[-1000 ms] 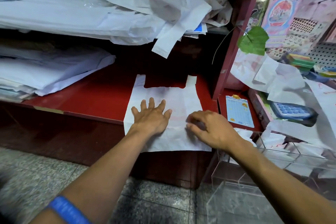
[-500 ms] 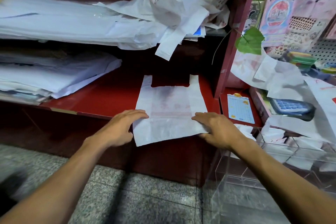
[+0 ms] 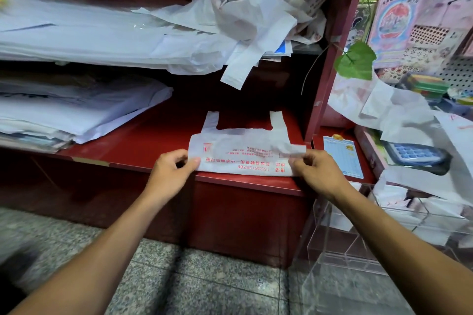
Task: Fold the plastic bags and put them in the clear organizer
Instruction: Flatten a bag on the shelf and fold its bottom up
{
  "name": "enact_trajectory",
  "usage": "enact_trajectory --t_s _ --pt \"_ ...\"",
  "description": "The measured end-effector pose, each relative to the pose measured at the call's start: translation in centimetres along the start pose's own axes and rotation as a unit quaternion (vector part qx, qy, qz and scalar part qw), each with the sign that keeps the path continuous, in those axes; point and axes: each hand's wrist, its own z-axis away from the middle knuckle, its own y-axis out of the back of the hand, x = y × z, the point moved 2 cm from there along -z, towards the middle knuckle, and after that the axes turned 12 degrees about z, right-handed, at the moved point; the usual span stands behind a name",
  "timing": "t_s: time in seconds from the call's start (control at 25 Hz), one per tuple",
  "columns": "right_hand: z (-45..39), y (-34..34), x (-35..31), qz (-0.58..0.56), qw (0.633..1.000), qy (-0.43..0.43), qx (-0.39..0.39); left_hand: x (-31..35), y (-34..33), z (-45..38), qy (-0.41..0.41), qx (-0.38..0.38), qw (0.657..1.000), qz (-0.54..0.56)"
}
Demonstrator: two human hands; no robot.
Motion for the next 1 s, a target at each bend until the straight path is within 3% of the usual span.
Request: enact_trajectory --t_s 0.12,0.24,0.44,0.64,0.88,1.0 --pt "-0.7 -0.4 -0.2 -0.003 0.998 -0.045 0.032 -0.3 0.2 -0.4 0.048 0.060 0.997 -0.021" --pt "-1.0 -0.5 -0.8 0.056 0.996 -0.058 0.029 -0.1 0.1 -0.4 0.070 0.049 0.995 -0.059" --pt "-0.9 -1.1 -1.6 0.142 0.987 -0.068 0.028 0.3 0.1 0.0 0.051 0.044 0.992 -0.108" --pt "-1.0 -1.0 -1.2 0.130 0.990 -0.060 0.012 0.3 0.2 0.3 0.037 0.047 0.990 -0.126" --pt "-1.2 -1.8 -0.9 0.170 0.983 -0.040 0.054 0.5 -0.5 0.2 0.049 0.056 0.973 -0.217" --pt "-0.9 -1.8 -1.0 0.135 0.989 -0.009 0.056 0.6 -0.6 0.1 0.026 0.066 0.979 -0.191"
